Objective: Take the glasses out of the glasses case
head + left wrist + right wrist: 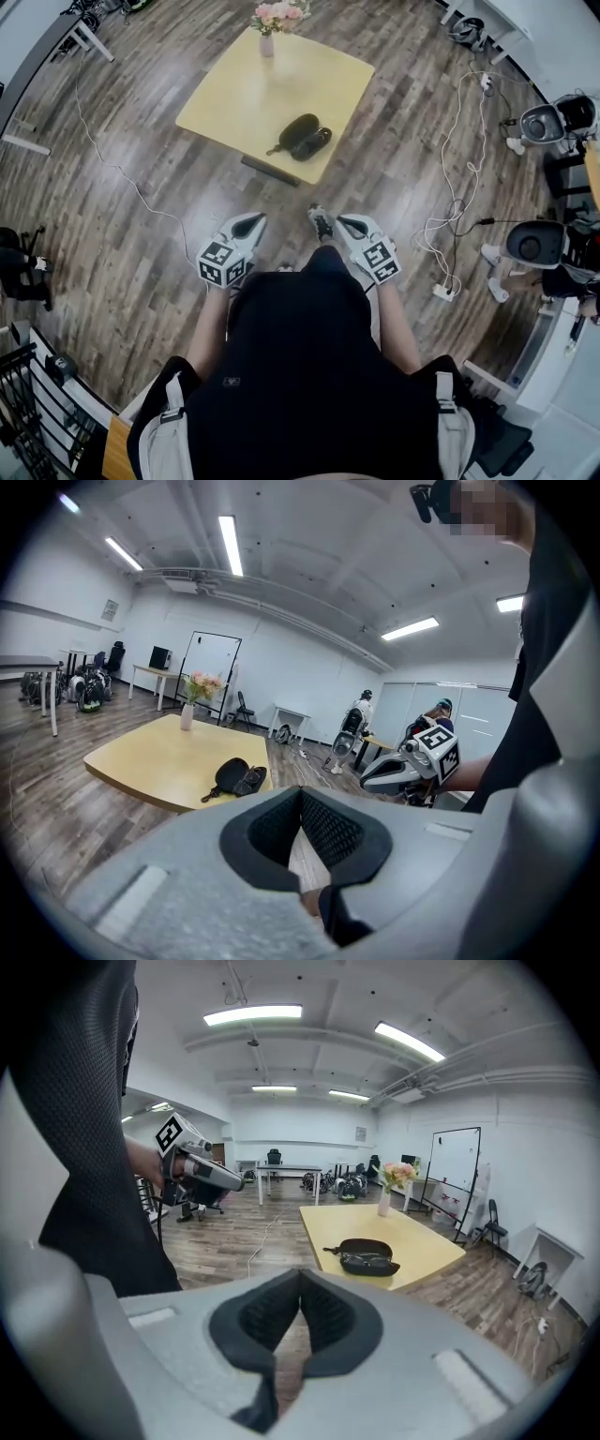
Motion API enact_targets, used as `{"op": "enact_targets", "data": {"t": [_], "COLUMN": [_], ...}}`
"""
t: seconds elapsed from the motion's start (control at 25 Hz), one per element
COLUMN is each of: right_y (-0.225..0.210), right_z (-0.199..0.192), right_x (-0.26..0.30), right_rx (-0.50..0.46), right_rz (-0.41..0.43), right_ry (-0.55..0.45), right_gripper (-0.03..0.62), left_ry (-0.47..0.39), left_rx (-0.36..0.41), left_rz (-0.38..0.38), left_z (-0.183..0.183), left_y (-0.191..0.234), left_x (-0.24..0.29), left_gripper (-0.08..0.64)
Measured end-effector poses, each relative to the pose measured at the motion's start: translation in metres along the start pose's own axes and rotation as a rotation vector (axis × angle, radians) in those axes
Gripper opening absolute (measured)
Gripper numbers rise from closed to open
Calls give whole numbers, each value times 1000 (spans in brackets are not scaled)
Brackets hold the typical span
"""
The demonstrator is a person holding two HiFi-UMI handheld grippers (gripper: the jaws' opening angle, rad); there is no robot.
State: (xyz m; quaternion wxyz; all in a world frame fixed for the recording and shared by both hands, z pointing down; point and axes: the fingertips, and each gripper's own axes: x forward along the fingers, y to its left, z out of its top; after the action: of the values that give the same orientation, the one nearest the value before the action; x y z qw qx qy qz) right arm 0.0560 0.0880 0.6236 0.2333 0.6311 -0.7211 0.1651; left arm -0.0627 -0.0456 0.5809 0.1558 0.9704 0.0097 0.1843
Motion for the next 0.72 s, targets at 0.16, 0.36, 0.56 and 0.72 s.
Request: {"op": "enact_targets", "data": {"t": [0.16, 0.36, 0.56, 0.72], "right_y": [-24, -53, -81, -102], "right_z": [5, 15, 33, 49], "right_x": [14, 35, 66, 85], "right_rx": [-11, -31, -88, -128], "right_rz": [37, 87, 155, 209], "right_ry": [2, 12, 23, 22], "right_gripper": [3, 3, 3, 3], "left_ry": [-6, -16, -41, -55], "left_rx": [-13, -32, -73, -96], "left_rz": [32, 76, 156, 201], "left_z": [11, 25, 36, 46], "left_y": [10, 28, 56, 70], "left_x": [14, 26, 34, 41], "left_gripper": [11, 11, 11, 11]}}
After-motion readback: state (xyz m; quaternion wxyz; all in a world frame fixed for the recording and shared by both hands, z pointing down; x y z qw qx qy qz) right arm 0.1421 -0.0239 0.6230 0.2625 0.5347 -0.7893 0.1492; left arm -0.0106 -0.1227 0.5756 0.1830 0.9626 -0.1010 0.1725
